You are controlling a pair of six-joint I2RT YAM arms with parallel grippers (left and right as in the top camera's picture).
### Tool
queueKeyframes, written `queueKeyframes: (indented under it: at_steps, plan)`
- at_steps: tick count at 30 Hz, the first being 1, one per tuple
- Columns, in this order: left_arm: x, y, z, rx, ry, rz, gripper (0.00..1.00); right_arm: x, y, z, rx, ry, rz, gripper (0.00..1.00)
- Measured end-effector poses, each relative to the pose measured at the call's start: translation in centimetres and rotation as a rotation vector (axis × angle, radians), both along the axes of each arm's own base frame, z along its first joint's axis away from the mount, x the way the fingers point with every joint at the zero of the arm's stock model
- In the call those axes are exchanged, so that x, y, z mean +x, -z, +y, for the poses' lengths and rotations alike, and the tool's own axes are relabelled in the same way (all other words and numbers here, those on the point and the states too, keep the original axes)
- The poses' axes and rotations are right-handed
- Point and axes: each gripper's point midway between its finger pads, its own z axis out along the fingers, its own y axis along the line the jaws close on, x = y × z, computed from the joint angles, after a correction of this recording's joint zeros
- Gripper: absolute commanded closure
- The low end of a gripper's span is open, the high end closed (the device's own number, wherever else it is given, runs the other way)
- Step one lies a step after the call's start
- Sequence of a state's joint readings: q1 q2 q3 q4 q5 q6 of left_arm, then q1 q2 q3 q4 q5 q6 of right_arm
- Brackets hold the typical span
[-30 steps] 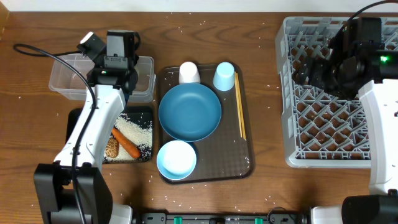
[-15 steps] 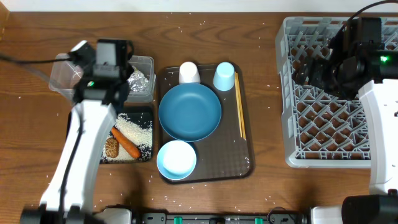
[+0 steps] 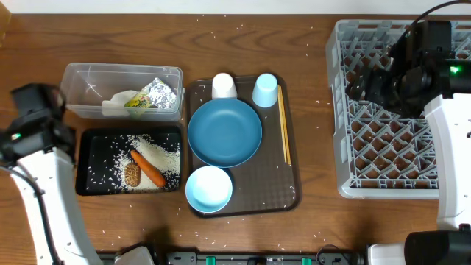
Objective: Sort waste into correct bins and load items into the dishwasher rack
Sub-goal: 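Open the left gripper over the container and withdraw left, then move the right gripper from the rack to the light-blue bowl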
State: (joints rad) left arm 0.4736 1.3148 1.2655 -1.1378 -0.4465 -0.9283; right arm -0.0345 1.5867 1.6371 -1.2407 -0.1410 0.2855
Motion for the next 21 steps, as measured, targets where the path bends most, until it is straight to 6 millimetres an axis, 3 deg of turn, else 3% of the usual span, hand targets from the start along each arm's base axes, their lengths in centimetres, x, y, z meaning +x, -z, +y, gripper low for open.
queueKeyframes:
  at_steps: [4,10,14,18,21]
  plan:
    - [-1.5,0.6,0.0,-0.055,-0.056,0.014,0.02,0.0,0.0,0.0,0.000,0.000,0.000,0.01]
    - [-1.5,0.8,-0.3,-0.078,-0.067,0.000,0.02,2.1,-1.0,-0.1,0.017,0.040,-0.090,0.01]
    - [-1.4,0.8,-0.3,-0.082,-0.071,-0.006,0.02,2.2,-1.0,0.2,0.048,0.068,-0.088,0.01]
    - [-1.4,0.9,-0.4,-0.087,-0.070,-0.009,0.02,1.5,-1.2,2.4,0.188,0.068,-0.051,0.01]
    - [-1.4,0.9,-0.4,-0.088,-0.070,-0.009,0.02,1.6,-2.4,5.4,0.327,-0.031,-0.073,0.01]
